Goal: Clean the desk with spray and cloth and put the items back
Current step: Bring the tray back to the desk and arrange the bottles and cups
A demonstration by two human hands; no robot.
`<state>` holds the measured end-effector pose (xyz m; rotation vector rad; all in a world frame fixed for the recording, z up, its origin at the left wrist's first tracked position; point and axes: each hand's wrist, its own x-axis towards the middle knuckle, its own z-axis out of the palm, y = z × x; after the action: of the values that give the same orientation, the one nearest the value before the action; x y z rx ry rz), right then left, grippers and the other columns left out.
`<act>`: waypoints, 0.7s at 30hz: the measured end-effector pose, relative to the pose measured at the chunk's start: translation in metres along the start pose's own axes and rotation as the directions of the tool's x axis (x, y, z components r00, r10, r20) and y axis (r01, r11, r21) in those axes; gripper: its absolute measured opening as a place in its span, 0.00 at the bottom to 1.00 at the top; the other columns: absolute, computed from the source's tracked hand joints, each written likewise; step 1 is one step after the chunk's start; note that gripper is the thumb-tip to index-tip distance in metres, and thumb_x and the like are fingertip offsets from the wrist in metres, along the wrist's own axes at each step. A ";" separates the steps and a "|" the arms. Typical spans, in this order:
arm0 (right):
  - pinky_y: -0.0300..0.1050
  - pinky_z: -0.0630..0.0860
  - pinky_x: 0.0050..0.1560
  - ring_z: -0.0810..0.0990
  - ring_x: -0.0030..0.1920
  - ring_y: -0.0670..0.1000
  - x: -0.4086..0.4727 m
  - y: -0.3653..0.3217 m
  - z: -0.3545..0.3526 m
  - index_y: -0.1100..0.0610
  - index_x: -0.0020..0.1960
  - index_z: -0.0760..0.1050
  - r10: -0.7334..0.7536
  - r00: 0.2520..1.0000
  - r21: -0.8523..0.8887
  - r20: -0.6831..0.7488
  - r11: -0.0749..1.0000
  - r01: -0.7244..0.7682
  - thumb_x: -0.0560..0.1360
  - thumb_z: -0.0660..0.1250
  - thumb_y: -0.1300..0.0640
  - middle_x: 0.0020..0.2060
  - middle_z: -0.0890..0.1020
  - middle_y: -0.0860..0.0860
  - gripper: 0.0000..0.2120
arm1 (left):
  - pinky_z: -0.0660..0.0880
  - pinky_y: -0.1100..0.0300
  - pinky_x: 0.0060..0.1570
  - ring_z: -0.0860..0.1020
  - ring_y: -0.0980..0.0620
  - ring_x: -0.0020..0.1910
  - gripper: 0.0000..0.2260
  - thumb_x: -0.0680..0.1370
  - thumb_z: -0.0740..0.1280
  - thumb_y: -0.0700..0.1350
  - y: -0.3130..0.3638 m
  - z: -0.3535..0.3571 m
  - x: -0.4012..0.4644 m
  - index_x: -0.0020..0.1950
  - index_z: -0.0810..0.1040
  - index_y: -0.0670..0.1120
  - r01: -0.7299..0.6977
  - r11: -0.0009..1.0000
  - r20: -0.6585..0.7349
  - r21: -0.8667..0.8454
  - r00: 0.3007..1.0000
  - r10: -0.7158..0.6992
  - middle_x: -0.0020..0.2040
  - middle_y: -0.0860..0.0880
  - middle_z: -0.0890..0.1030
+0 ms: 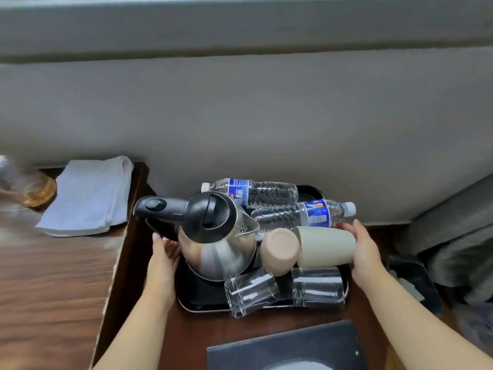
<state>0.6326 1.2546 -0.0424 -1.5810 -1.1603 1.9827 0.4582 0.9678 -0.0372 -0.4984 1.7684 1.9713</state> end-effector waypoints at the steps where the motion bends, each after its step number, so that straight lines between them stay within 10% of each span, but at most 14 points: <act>1: 0.48 0.76 0.44 0.80 0.45 0.53 0.000 0.001 -0.002 0.52 0.59 0.79 0.012 0.999 0.014 0.040 1.000 -0.012 0.81 0.55 0.45 0.49 0.84 0.55 0.19 | 0.65 0.60 0.66 0.72 0.53 0.62 0.22 0.85 0.47 0.56 -0.002 0.000 -0.001 0.70 0.70 0.46 -0.005 1.000 0.024 0.016 1.000 0.004 0.61 0.48 0.76; 5: 0.49 0.76 0.47 0.82 0.50 0.52 -0.001 0.006 -0.008 0.52 0.62 0.77 -0.025 0.986 0.065 0.165 0.998 0.015 0.81 0.54 0.45 0.52 0.84 0.55 0.19 | 0.66 0.61 0.66 0.77 0.62 0.53 0.23 0.85 0.45 0.57 -0.012 -0.003 0.000 0.56 0.78 0.50 -0.035 0.999 0.083 0.039 0.996 0.031 0.54 0.55 0.81; 12: 0.46 0.76 0.45 0.83 0.47 0.48 -0.006 0.014 -0.007 0.51 0.63 0.77 -0.127 0.970 0.069 0.208 0.991 0.115 0.82 0.53 0.45 0.48 0.85 0.51 0.19 | 0.68 0.55 0.70 0.78 0.57 0.64 0.26 0.82 0.51 0.63 -0.018 -0.012 0.002 0.70 0.75 0.49 -0.073 0.995 0.204 0.069 0.977 0.058 0.64 0.51 0.82; 17: 0.47 0.77 0.46 0.82 0.48 0.50 -0.002 0.018 -0.007 0.53 0.64 0.77 -0.157 0.965 0.076 0.211 0.987 0.144 0.80 0.55 0.44 0.50 0.84 0.52 0.21 | 0.77 0.68 0.46 0.83 0.63 0.49 0.21 0.83 0.53 0.58 -0.019 -0.008 0.002 0.61 0.79 0.48 -0.063 0.998 0.219 0.019 0.974 0.058 0.52 0.55 0.86; 21: 0.47 0.76 0.46 0.81 0.47 0.49 -0.001 0.020 -0.006 0.54 0.64 0.77 -0.183 0.961 0.076 0.205 0.982 0.171 0.80 0.55 0.45 0.47 0.84 0.51 0.21 | 0.75 0.67 0.47 0.82 0.64 0.45 0.16 0.83 0.56 0.55 -0.018 -0.008 0.000 0.55 0.80 0.49 -0.062 0.998 0.192 -0.013 0.979 0.063 0.49 0.56 0.85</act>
<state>0.6430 1.2445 -0.0575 -1.2140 -1.2626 2.0819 0.4680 0.9610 -0.0531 -0.2470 1.6755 1.9949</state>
